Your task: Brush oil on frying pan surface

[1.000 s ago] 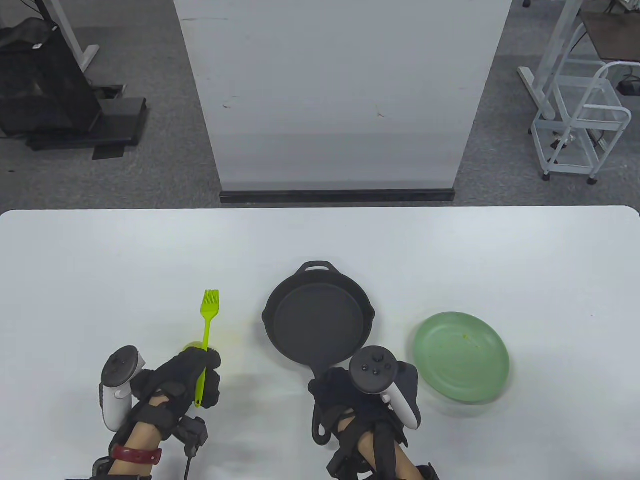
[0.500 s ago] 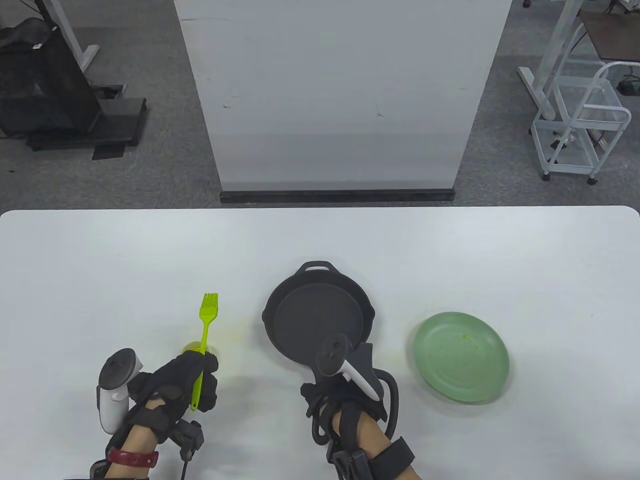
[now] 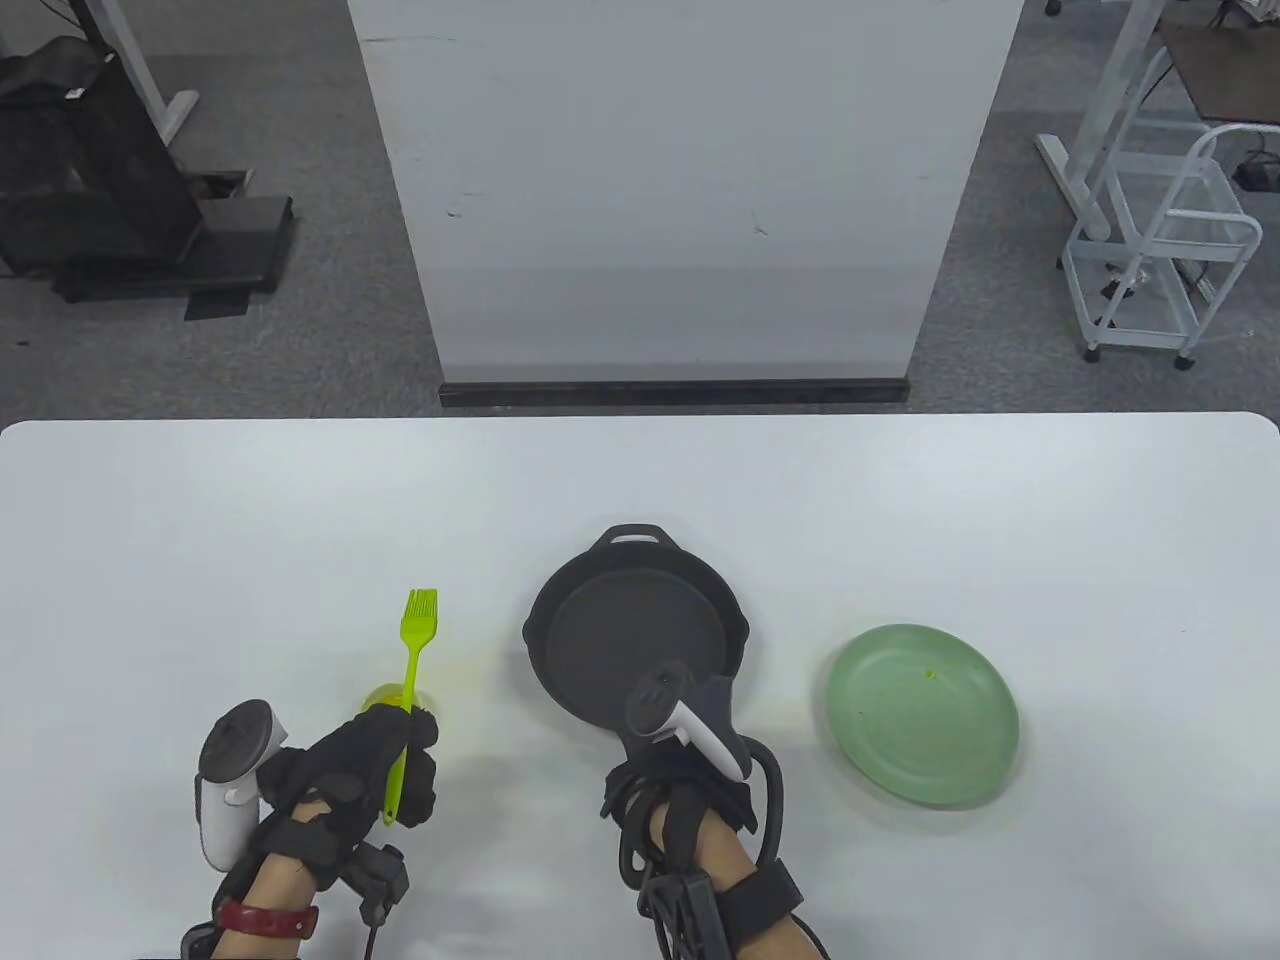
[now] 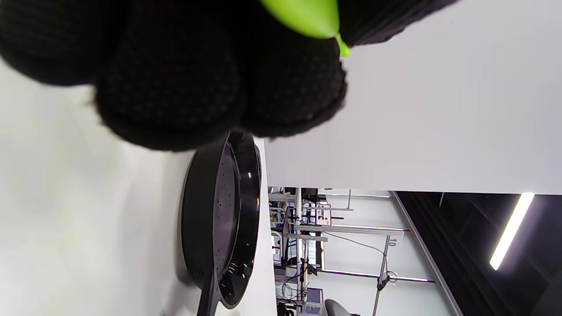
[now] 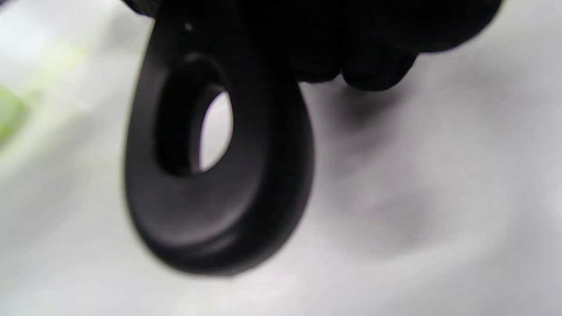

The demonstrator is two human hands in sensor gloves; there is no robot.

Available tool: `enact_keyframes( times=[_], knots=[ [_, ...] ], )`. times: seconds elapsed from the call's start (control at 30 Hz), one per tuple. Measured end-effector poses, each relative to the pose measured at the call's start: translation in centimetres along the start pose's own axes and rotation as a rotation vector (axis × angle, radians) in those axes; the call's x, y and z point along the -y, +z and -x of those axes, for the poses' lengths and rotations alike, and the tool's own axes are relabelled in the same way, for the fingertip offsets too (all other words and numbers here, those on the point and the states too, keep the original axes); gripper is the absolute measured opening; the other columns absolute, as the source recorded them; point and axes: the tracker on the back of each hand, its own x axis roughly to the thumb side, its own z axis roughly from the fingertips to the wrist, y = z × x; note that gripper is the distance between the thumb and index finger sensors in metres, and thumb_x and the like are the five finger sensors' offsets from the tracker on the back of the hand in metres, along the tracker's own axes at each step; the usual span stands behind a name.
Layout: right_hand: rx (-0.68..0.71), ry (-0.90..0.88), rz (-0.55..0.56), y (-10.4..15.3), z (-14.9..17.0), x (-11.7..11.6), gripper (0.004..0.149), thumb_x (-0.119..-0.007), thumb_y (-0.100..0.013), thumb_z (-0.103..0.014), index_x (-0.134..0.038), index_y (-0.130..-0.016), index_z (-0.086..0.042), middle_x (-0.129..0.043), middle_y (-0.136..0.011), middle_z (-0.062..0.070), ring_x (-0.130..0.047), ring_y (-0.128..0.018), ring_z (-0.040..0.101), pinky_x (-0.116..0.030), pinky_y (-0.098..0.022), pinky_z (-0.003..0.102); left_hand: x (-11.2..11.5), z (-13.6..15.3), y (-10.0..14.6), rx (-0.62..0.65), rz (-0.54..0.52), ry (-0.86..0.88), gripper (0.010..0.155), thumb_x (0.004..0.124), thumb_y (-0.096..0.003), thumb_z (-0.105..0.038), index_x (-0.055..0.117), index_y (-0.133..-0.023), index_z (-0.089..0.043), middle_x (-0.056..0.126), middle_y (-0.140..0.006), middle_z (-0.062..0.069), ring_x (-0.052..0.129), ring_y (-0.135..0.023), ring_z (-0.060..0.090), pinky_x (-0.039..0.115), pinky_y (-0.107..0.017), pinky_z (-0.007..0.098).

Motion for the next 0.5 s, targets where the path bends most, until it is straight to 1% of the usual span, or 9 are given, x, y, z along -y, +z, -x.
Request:
enact_keyframes(
  times=[0.1, 0.13, 0.17, 0.27, 0.33, 0.4, 0.47, 0.5],
  knots=[
    [0.091, -0.245, -0.092, -0.2, 1.0, 0.3, 0.042, -0.066, -0.043, -0.053, -0.070, -0.065, -0.017, -0.082, -0.066, 0.011, -0.085, -0.058, 0.039, -0.082, -0.027, 0.034, 0.0, 0.0, 0.0, 0.001, -0.002, 0.000, 0.045, 0.064, -0.0493, -0.044, 0.075, -0.080, -0.013, 0.099, -0.049, 0.003, 0.101, -0.034, 0.029, 0.083, -0.035, 0.051],
    [0.106, -0.276, -0.098, -0.1, 1.2, 0.4, 0.041, -0.067, -0.043, -0.052, -0.070, -0.065, -0.018, -0.082, -0.066, 0.011, -0.085, -0.058, 0.039, -0.082, -0.027, 0.034, 0.0, 0.0, 0.0, 0.001, -0.002, -0.002, 0.045, 0.065, -0.0493, -0.044, 0.075, -0.080, -0.013, 0.099, -0.049, 0.003, 0.101, -0.034, 0.029, 0.084, -0.035, 0.051],
    [0.161, -0.361, -0.092, 0.0, 1.6, 0.5, 0.040, -0.066, -0.043, -0.052, -0.070, -0.065, -0.018, -0.081, -0.068, 0.010, -0.085, -0.059, 0.038, -0.083, -0.028, 0.034, 0.0, 0.0, 0.0, -0.002, 0.000, -0.007, 0.045, 0.065, -0.0492, -0.044, 0.075, -0.080, -0.013, 0.099, -0.049, 0.003, 0.102, -0.034, 0.028, 0.084, -0.035, 0.051],
    [0.245, -0.571, -0.028, 0.5, 2.6, 0.7, 0.041, -0.067, -0.044, -0.047, -0.069, -0.068, -0.014, -0.080, -0.070, 0.014, -0.084, -0.061, 0.040, -0.083, -0.030, 0.034, 0.1, 0.0, -0.1, -0.009, -0.006, -0.011, 0.045, 0.066, -0.0491, -0.044, 0.075, -0.081, -0.013, 0.099, -0.050, 0.002, 0.101, -0.035, 0.028, 0.084, -0.035, 0.051],
    [0.306, -0.702, -0.021, 1.0, 3.3, 0.6, 0.043, -0.068, -0.044, -0.044, -0.068, -0.070, -0.011, -0.076, -0.074, 0.018, -0.080, -0.065, 0.044, -0.082, -0.039, 0.039, 0.3, 0.1, -0.2, -0.015, -0.003, -0.007, 0.045, 0.067, -0.0491, -0.044, 0.074, -0.081, -0.014, 0.098, -0.051, 0.002, 0.101, -0.035, 0.028, 0.084, -0.036, 0.050],
    [0.354, -0.734, -0.007, 1.7, 3.6, 0.2, 0.045, -0.067, -0.045, -0.042, -0.064, -0.075, -0.008, -0.071, -0.080, 0.020, -0.075, -0.070, 0.046, -0.080, -0.044, 0.043, 0.7, 0.0, -0.2, -0.008, 0.004, -0.007, 0.045, 0.069, -0.0487, -0.044, 0.073, -0.082, -0.014, 0.098, -0.053, 0.002, 0.101, -0.037, 0.028, 0.083, -0.037, 0.050],
    [0.403, -0.759, 0.043, 2.5, 4.0, 0.0, 0.048, -0.067, -0.045, -0.042, -0.062, -0.078, -0.008, -0.070, -0.081, 0.021, -0.075, -0.071, 0.046, -0.081, -0.046, 0.043, 1.0, -0.2, -0.1, 0.001, -0.011, -0.041, 0.046, 0.073, -0.0472, -0.041, 0.070, -0.084, -0.014, 0.096, -0.056, 0.001, 0.100, -0.040, 0.028, 0.082, -0.039, 0.051],
    [0.436, -0.802, 0.073, 3.1, 4.2, -0.1, 0.049, -0.067, -0.045, -0.040, -0.061, -0.080, -0.006, -0.069, -0.082, 0.022, -0.075, -0.072, 0.047, -0.080, -0.046, 0.045, 1.1, -0.3, -0.1, 0.007, -0.018, -0.060, 0.047, 0.074, -0.0468, -0.041, 0.069, -0.085, -0.014, 0.096, -0.056, 0.001, 0.100, -0.041, 0.028, 0.082, -0.039, 0.051]
  ],
)
